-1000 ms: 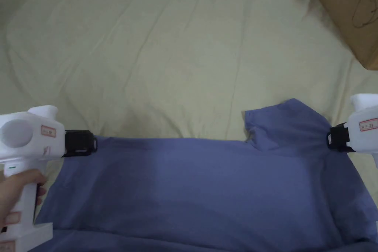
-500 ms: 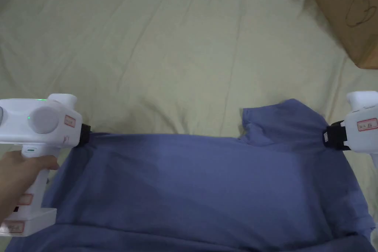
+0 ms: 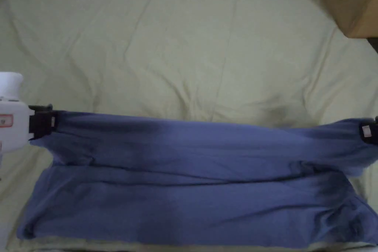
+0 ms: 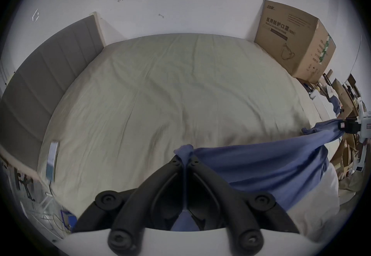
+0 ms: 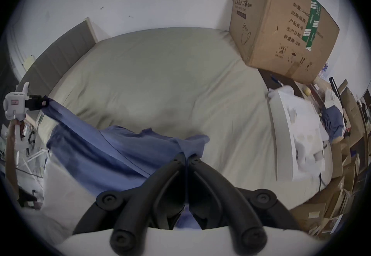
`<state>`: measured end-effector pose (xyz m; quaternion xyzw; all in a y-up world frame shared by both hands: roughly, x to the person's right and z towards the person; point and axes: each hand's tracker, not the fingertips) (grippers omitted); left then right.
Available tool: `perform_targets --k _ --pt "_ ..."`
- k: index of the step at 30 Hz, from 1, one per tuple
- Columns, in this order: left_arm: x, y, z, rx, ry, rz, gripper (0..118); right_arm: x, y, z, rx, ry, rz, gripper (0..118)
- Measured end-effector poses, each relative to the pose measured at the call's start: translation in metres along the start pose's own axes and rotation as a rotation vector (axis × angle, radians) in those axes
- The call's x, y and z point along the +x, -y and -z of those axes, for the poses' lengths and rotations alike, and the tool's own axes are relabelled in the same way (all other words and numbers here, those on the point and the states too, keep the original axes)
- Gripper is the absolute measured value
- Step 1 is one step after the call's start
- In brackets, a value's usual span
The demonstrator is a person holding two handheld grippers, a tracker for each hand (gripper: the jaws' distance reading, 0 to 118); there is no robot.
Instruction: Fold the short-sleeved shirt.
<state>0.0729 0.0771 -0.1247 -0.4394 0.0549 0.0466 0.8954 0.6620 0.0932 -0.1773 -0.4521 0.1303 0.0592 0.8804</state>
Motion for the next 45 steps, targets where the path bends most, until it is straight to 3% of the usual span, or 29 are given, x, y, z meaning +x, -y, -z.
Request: perform_targets --k 8,12,13,14,15,16,17,18,22,23,24,25,26,27,29,30,32,34,35,39,40,41,42,43,45 --pt "-0.017 0.124 -0.001 -0.158 0.033 -0.087 1 -0.015 0.120 0.014 -0.226 -0.054 0.047 2" --pt "-0.019 0.140 0.001 -0.157 0.027 -0.118 4 -0.022 0.138 0.021 -0.210 -0.052 0.024 2" --pt "-0.020 0.141 0.000 -0.143 0.020 -0.125 11 -0.025 0.137 0.019 -0.185 -0.044 0.019 2" --pt "-0.020 0.139 0.000 -0.139 -0.002 -0.122 41 -0.027 0.135 0.017 -0.163 -0.040 0.006 6" --pt "-0.021 0.138 -0.001 -0.144 -0.039 -0.121 70 -0.030 0.133 0.015 -0.137 -0.037 -0.012 25" --pt "-0.020 0.138 -0.002 -0.134 -0.050 -0.125 95 -0.033 0.129 0.012 -0.124 -0.017 -0.033 59" --pt "-0.021 0.136 -0.006 -0.122 -0.049 -0.131 108 -0.035 0.126 0.009 -0.112 0.003 -0.048 103" --pt "-0.023 0.132 -0.015 -0.082 -0.030 -0.155 108 -0.038 0.123 0.005 -0.076 -0.010 -0.052 113" --pt "-0.034 0.119 -0.043 -0.006 0.101 -0.272 108 -0.051 0.101 -0.018 0.123 -0.096 0.019 89" --pt "-0.034 0.117 -0.048 -0.007 0.132 -0.285 104 -0.056 0.097 -0.020 0.177 -0.126 0.030 69" --pt "-0.025 0.117 -0.054 0.015 0.168 -0.290 93 -0.063 0.095 -0.022 0.279 -0.143 0.038 51" --pt "-0.024 0.118 -0.059 0.034 0.202 -0.279 70 -0.075 0.093 -0.026 0.383 -0.152 0.018 32" --pt "-0.025 0.119 -0.061 0.051 0.214 -0.289 26 -0.087 0.091 -0.027 0.438 -0.138 -0.020 13" --pt "-0.027 0.121 -0.060 0.060 0.226 -0.321 4 -0.100 0.089 -0.026 0.486 -0.107 -0.039 10" --pt "-0.036 0.128 -0.055 0.049 0.257 -0.376 0 -0.121 0.084 -0.023 0.537 -0.152 0.005 0" --pt "-0.042 0.131 -0.053 0.040 0.285 -0.398 0 -0.129 0.081 -0.021 0.564 -0.245 0.047 0" --pt "-0.051 0.136 -0.051 0.048 0.298 -0.421 0 -0.149 0.075 -0.020 0.576 -0.296 0.064 0" --pt "-0.063 0.140 -0.047 0.035 0.327 -0.456 0 -0.168 0.069 -0.016 0.556 -0.288 0.010 0" --pt "-0.069 0.141 -0.046 0.041 0.327 -0.471 0 -0.174 0.067 -0.015 0.548 -0.336 -0.022 0" --pt "-0.106 0.143 -0.025 0.031 0.440 -0.564 9 -0.195 0.061 -0.008 0.496 -0.353 -0.048 0" --pt "-0.103 0.140 -0.023 0.035 0.455 -0.587 15 -0.199 0.061 -0.007 0.487 -0.344 -0.055 0" --pt "-0.106 0.140 -0.017 0.038 0.469 -0.600 52 -0.201 0.061 -0.006 0.468 -0.355 -0.069 0" --pt "-0.112 0.138 -0.006 0.001 0.498 -0.618 79 -0.204 0.061 -0.006 0.457 -0.349 -0.073 0" --pt "-0.117 0.137 0.005 -0.039 0.553 -0.644 90 -0.206 0.061 -0.005 0.444 -0.346 -0.079 0" --pt "-0.121 0.136 0.025 -0.091 0.637 -0.684 91 -0.209 0.061 -0.002 0.424 -0.339 -0.087 0"
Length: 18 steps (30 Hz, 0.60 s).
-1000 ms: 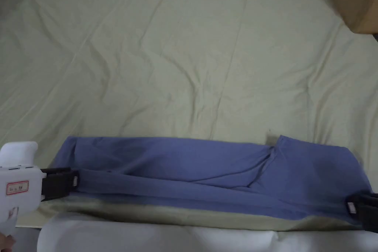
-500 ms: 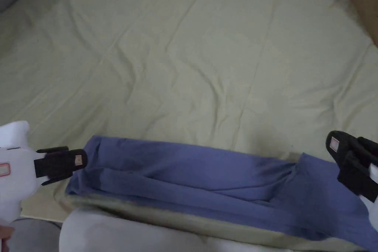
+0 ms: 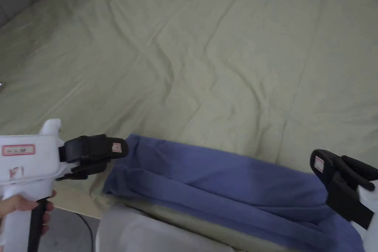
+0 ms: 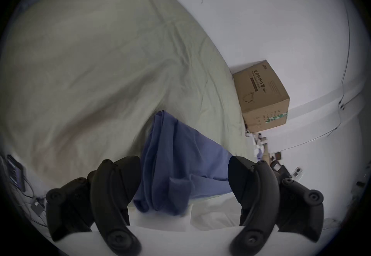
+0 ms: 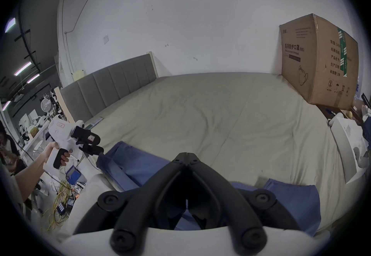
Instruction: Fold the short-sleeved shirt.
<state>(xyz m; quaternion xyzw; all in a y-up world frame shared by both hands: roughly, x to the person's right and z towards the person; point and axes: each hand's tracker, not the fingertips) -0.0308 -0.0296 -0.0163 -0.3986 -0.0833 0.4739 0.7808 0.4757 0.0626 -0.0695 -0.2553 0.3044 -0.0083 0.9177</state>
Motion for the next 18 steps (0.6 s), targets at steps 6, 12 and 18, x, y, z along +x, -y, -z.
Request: perform_targets --k 6,12,18 --pt "-0.030 -0.020 0.030 -0.067 0.021 -0.126 91 -0.005 0.002 0.008 -0.051 0.015 -0.001 0" --pt "-0.036 -0.020 0.043 -0.126 0.140 -0.145 85 -0.009 0.004 0.016 -0.083 0.004 0.004 0" --pt "-0.029 -0.004 0.090 -0.211 0.026 -0.117 5 -0.007 0.007 0.014 -0.094 -0.007 0.007 0"
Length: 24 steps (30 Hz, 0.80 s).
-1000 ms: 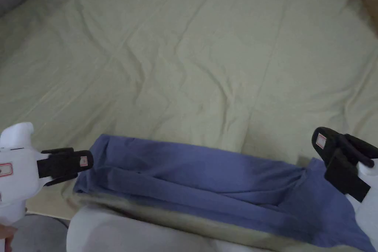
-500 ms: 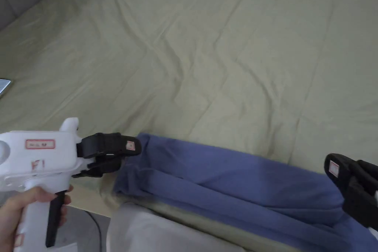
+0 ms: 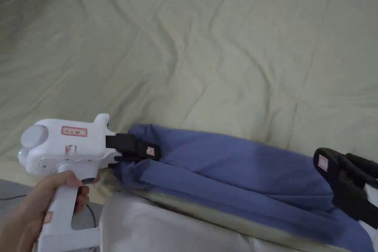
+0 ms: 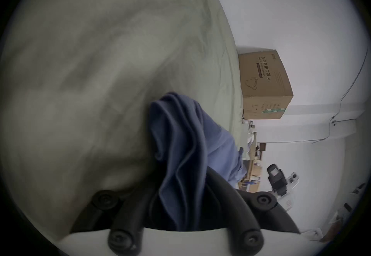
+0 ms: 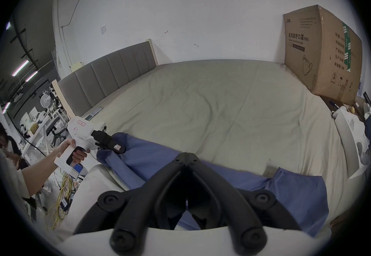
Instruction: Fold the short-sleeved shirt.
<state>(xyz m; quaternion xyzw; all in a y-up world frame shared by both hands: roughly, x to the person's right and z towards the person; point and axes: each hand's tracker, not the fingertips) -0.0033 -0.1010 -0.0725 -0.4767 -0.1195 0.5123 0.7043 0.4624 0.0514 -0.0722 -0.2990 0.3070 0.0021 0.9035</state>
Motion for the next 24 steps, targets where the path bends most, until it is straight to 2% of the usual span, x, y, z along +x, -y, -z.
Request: perform_targets --k 1,2,5,7,10,14,16,19,22,24 --pt "-0.001 0.000 -0.007 0.017 0.069 -0.037 5 0.001 0.000 -0.003 0.003 0.002 -0.005 0" --pt "0.002 0.003 -0.010 0.041 0.069 -0.028 5 0.005 0.001 -0.005 0.007 0.004 -0.009 0" --pt "0.017 0.007 -0.022 0.045 -0.033 0.013 5 0.016 0.000 -0.009 0.017 0.008 0.006 0" --pt "0.034 0.013 -0.032 0.061 -0.040 0.011 5 0.026 0.003 -0.012 0.030 0.012 0.036 0" --pt "0.077 0.024 -0.050 0.116 -0.082 0.099 5 0.039 0.006 -0.020 0.042 0.011 0.073 0" --pt "0.144 0.047 -0.049 0.130 -0.126 0.141 5 0.054 0.012 -0.035 0.061 0.035 0.083 0" --pt "0.181 0.064 -0.034 0.132 -0.155 0.245 5 0.065 0.016 -0.043 0.074 0.046 0.106 0" --pt "0.219 0.083 0.011 0.063 -0.160 0.283 5 0.084 0.022 -0.055 0.102 0.070 0.156 0" --pt "0.233 0.092 0.076 -0.048 -0.094 0.279 5 0.101 0.028 -0.069 0.119 0.086 0.200 0" --pt "0.237 0.099 0.120 -0.129 -0.121 0.248 5 0.110 0.031 -0.078 0.129 0.103 0.215 0"
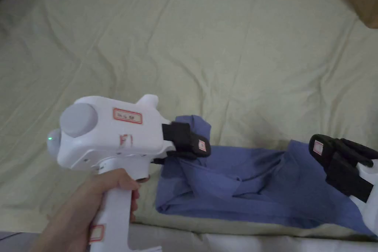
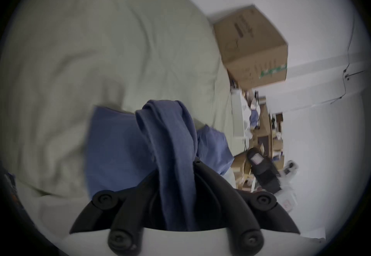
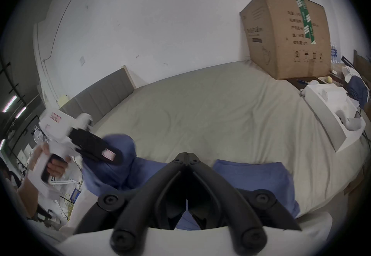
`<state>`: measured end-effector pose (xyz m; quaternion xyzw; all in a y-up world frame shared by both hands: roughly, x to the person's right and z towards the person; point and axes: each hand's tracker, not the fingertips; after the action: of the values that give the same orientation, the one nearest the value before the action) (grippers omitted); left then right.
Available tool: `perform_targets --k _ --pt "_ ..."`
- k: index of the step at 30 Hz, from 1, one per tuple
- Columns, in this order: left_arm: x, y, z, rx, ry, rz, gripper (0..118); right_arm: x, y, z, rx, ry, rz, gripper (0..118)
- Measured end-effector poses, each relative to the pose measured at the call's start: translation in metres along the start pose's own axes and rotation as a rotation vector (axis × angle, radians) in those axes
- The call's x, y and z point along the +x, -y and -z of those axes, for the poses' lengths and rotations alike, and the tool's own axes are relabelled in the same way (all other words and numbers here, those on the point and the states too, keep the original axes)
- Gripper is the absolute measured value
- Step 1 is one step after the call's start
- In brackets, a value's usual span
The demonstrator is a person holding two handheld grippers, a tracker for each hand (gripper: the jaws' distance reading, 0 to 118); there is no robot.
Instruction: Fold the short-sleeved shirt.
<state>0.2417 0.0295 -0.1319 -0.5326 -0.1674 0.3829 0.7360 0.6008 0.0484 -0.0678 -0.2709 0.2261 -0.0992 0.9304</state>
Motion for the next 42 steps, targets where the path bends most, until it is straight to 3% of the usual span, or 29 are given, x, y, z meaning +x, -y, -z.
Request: perform_targets --k 4,6,7,8,9,10,15,18,20,21,22,24,25,27,30,34,38,42 --pt "0.006 -0.003 0.071 -0.110 -0.085 0.069 6 0.018 0.002 -0.016 0.033 0.027 0.034 0" --pt "0.008 -0.001 0.090 -0.154 -0.127 0.079 17 0.025 0.004 -0.020 0.040 0.040 0.066 0" --pt "0.005 0.000 0.094 -0.150 -0.127 0.072 37 0.029 0.005 -0.021 0.039 0.047 0.078 0" --pt "0.004 -0.001 0.095 -0.146 -0.112 0.078 71 0.032 0.006 -0.023 0.039 0.052 0.089 0" --pt "0.006 0.000 0.091 -0.140 -0.091 0.059 96 0.035 0.007 -0.023 0.039 0.058 0.100 0" --pt "0.007 0.001 0.087 -0.123 -0.068 0.038 110 0.037 0.009 -0.023 0.038 0.061 0.108 0" --pt "0.019 -0.001 0.034 -0.029 0.035 0.056 115 0.040 0.012 -0.022 0.035 0.056 0.128 0" --pt "0.013 0.002 -0.005 0.081 -0.005 0.073 115 0.039 0.013 -0.022 0.033 0.045 0.132 0" --pt "-0.002 0.003 -0.021 0.125 -0.059 0.047 113 0.038 0.014 -0.022 0.034 0.038 0.132 0" --pt "-0.011 0.004 -0.027 0.149 -0.096 0.025 106 0.037 0.015 -0.022 0.036 0.030 0.131 0" --pt "-0.020 0.004 -0.029 0.154 -0.134 0.018 89 0.036 0.016 -0.022 0.038 0.028 0.132 0" --pt "-0.033 0.007 -0.023 0.162 -0.232 -0.004 7 0.035 0.018 -0.022 0.034 0.016 0.137 0" --pt "-0.039 0.006 -0.014 0.135 -0.285 0.012 0 0.035 0.019 -0.022 0.034 0.015 0.142 0" --pt "-0.046 0.012 0.001 0.068 -0.304 0.048 0 0.035 0.020 -0.023 0.034 0.009 0.166 0" --pt "-0.047 0.019 0.024 0.014 -0.196 0.022 0 0.039 0.021 -0.025 0.042 0.008 0.179 0" --pt "-0.029 0.022 0.054 -0.036 -0.199 0.066 0 0.046 0.021 -0.029 0.045 0.024 0.187 0" --pt "-0.008 0.027 0.077 -0.098 -0.096 0.057 0 0.057 0.025 -0.036 0.055 0.029 0.234 0" --pt "0.011 0.029 0.105 -0.134 -0.113 0.080 0 0.066 0.030 -0.044 0.062 0.049 0.253 0"
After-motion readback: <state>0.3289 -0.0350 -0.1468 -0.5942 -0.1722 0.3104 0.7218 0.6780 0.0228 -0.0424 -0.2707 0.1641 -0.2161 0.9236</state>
